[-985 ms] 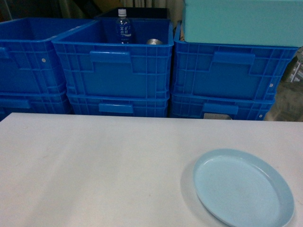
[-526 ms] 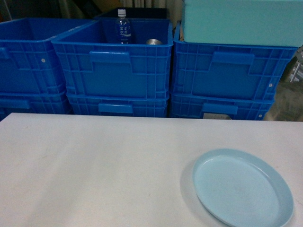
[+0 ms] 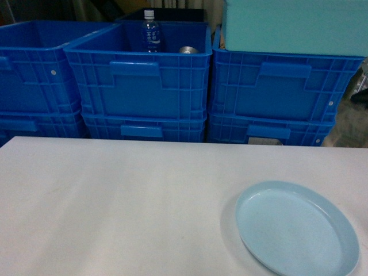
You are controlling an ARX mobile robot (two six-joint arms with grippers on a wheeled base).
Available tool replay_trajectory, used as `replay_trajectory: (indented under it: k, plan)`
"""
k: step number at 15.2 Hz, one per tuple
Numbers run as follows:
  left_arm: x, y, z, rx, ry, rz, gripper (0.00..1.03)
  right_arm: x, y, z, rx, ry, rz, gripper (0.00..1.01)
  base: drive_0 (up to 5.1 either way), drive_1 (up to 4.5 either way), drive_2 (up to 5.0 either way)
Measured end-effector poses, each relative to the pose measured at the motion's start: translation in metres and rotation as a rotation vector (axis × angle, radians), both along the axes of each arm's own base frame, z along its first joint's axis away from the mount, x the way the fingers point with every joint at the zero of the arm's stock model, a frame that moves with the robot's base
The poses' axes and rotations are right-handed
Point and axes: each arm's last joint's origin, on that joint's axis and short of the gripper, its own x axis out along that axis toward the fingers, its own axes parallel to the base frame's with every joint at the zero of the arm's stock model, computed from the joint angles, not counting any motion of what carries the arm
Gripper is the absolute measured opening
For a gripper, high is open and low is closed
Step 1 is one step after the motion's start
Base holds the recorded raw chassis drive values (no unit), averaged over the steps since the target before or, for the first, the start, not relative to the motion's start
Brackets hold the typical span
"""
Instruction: Place blue tray on left shelf second layer neatly
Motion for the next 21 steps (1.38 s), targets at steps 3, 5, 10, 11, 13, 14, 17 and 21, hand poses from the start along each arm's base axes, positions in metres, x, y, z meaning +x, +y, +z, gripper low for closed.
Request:
replay_trajectory:
  k: [3, 5, 10, 11, 13, 14, 17, 21]
  plan:
    - [0.000, 0.000, 0.000, 0.000, 0.000, 0.000, 0.98, -0.001, -0.010, -0.068, -0.040, 0.181, -0.078, 0.98, 0.0, 0.00, 0.0]
    - [0.000, 0.000, 0.000, 0.000, 0.000, 0.000, 0.98, -0.010, -0.013, -0.094, -0.078, 0.201, -0.092, 0.98, 0.0, 0.00, 0.0]
    - [0.000, 0.000, 0.000, 0.000, 0.000, 0.000, 0.98, -0.024, -0.006, -0.143, -0.078, 0.270, -0.060, 0.98, 0.0, 0.00, 0.0]
    - [0.000, 0.000, 0.000, 0.000, 0.000, 0.000, 0.98, -0.023, -0.002, -0.145, -0.076, 0.250, -0.051, 0.98, 0.0, 0.00, 0.0]
    - [0.000, 0.000, 0.000, 0.000, 0.000, 0.000, 0.98, -0.020, 0.014, -0.152, -0.051, 0.215, -0.016, 0.98, 0.0, 0.00, 0.0]
    - [0.000, 0.000, 0.000, 0.000, 0.000, 0.000, 0.98, -0.019, 0.016, -0.155, -0.051, 0.212, -0.010, 0.98, 0.0, 0.00, 0.0]
    - [0.000, 0.000, 0.000, 0.000, 0.000, 0.000, 0.98, -0.018, 0.016, -0.160, -0.110, 0.190, -0.041, 0.91, 0.0, 0.00, 0.0]
    - [0.000, 0.000, 0.000, 0.000, 0.000, 0.000, 0.98, -0.030, 0.007, -0.165, -0.124, 0.161, -0.077, 0.54, 0.0, 0.00, 0.0]
